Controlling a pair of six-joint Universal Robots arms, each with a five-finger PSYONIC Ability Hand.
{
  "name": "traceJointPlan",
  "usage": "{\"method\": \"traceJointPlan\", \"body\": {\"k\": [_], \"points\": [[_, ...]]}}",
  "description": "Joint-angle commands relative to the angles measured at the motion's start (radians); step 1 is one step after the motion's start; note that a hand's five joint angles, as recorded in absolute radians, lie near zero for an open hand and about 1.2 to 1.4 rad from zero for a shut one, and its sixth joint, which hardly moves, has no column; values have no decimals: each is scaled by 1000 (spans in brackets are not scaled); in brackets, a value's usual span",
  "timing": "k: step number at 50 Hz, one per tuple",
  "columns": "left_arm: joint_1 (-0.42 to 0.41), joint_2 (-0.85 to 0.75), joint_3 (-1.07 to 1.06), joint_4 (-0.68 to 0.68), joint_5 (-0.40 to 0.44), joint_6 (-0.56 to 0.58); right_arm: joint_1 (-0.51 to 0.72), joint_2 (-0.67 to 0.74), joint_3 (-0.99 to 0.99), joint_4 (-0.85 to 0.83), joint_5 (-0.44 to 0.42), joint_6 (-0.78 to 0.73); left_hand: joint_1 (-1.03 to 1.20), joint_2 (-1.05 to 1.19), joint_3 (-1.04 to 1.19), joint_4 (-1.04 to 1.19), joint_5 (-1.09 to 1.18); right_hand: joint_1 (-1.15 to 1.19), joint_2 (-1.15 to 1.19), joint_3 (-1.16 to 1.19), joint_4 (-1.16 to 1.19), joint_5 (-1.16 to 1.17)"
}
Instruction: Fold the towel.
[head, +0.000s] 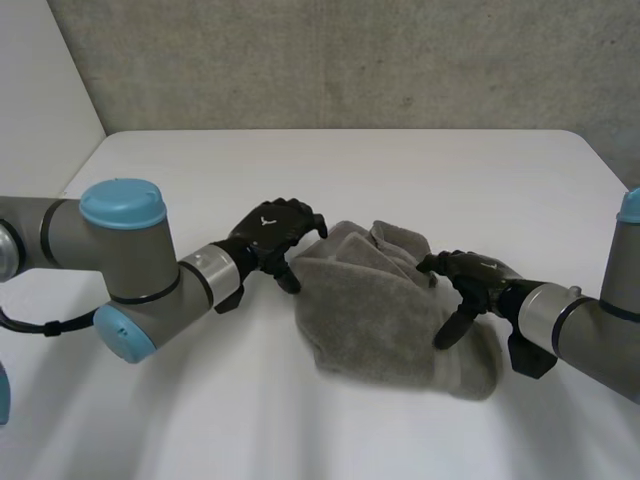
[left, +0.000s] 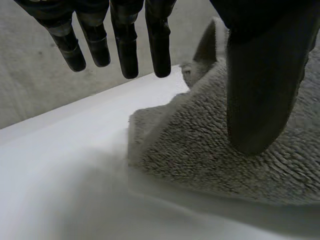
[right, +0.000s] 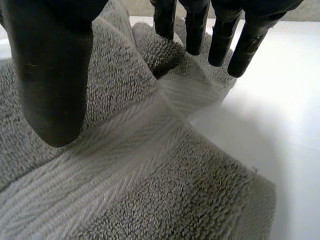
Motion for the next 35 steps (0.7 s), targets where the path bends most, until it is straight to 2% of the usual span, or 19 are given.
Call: {"method": "traceJointPlan", "body": {"k": [1,4,6,7,9,10,11,12,13,14,15,22,26,28,29,31,35], "points": [[-4,-46,9,7,17,0,19,34,-1,-23,6,19,63,62,-52,-59,48,152,163,-44,-76,144],[-7,-56,14,4,17,1,24,37,-1,-23,6,19,137,136,-52,-59,121,217,228,-44,-76,209],[-10,-72,16,3,17,1,25,34,3,-24,6,21,321,320,-52,-59,305,427,438,-44,-76,419],[-10,-72,16,3,17,1,25,34,3,-24,6,21,322,321,-52,-59,306,429,440,-44,-76,420],[-10,-70,16,1,15,0,22,23,10,-26,2,21,523,523,-52,-59,508,735,746,-44,-76,727],[-10,-70,16,1,15,0,18,20,13,-27,-1,21,524,524,-52,-59,509,891,902,-44,-76,882],[-12,-64,14,-1,12,0,18,20,13,-27,-1,21,632,631,-52,-59,616,892,903,-44,-76,884],[-12,-64,14,-1,12,0,15,17,19,-26,-6,19,633,632,-52,-59,617,1006,1017,-44,-76,997],[-12,-58,11,-2,8,-5,14,17,19,-26,-6,19,749,749,-52,-59,734,1007,1018,-44,-76,998],[-12,-58,11,-2,8,-5,13,3,26,-26,-9,14,750,750,-52,-59,735,1047,1058,-44,-76,1038],[-10,-49,3,-5,6,-8,11,-21,35,-24,-15,8,916,915,-52,-59,901,1047,1058,-44,-76,1038],[-4,115,-31,-20,0,-11,-12,-109,24,-17,-92,5,947,946,-52,-59,931,1047,1058,-44,-76,1038],[4,187,39,10,-22,-20,-5,-147,-114,-7,-109,8,947,946,-52,-59,931,1047,1058,-44,-76,1038],[-5,212,107,39,-87,-43,-1,-170,-256,20,-107,5,947,946,-52,-59,931,1047,1058,-44,-76,1038],[-5,212,108,39,-88,-43,-1,-170,-257,20,-107,5,947,946,-52,-59,931,1047,1058,-44,-76,1038],[-19,267,146,62,-162,-72,7,-215,-385,39,-107,-5,947,946,-52,-59,931,1047,1058,-44,-76,1038],[-38,396,117,107,-204,-84,14,-293,-433,-1,-110,-15,947,946,-52,-59,931,1047,1058,-44,-76,1038]]}}
